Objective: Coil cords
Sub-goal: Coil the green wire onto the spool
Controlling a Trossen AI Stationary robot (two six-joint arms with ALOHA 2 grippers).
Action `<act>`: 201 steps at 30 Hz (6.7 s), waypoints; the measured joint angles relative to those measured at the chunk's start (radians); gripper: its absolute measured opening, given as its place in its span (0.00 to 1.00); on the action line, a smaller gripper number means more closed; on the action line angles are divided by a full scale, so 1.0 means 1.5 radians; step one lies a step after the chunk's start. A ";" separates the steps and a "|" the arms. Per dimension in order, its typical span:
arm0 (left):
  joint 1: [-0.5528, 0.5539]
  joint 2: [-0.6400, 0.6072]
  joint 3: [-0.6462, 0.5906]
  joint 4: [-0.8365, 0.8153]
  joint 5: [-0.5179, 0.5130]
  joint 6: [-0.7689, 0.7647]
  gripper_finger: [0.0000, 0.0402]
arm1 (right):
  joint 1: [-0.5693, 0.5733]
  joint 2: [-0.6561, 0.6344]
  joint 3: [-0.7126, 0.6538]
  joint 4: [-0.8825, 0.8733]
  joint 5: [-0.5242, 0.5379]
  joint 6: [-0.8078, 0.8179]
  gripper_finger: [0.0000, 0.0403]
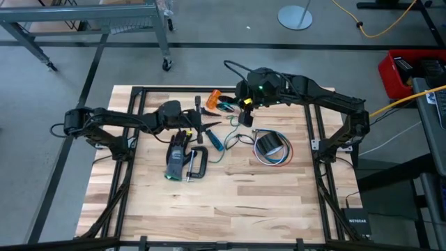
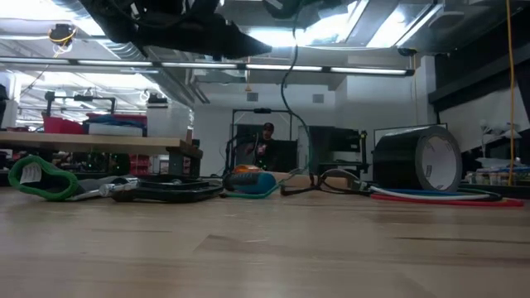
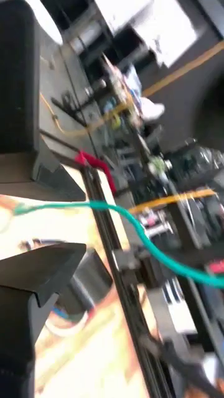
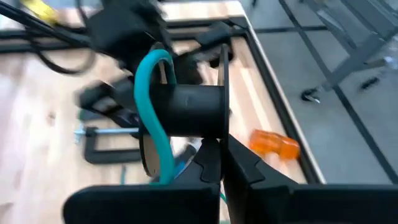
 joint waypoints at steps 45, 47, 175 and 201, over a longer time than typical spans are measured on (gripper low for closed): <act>-0.019 0.020 0.000 0.043 -0.017 -0.006 0.02 | 0.002 -0.003 0.000 0.168 -0.108 0.000 0.00; -0.017 0.020 0.000 0.029 -0.044 -0.026 0.01 | 0.002 -0.008 0.000 0.167 -0.108 0.000 0.00; 0.146 0.053 0.050 0.076 -0.245 -0.806 0.00 | -0.094 0.006 -0.422 0.436 0.214 -0.020 0.00; 0.131 0.055 0.050 0.053 -0.292 -0.881 0.00 | -0.111 0.088 -0.422 0.511 0.269 0.013 0.00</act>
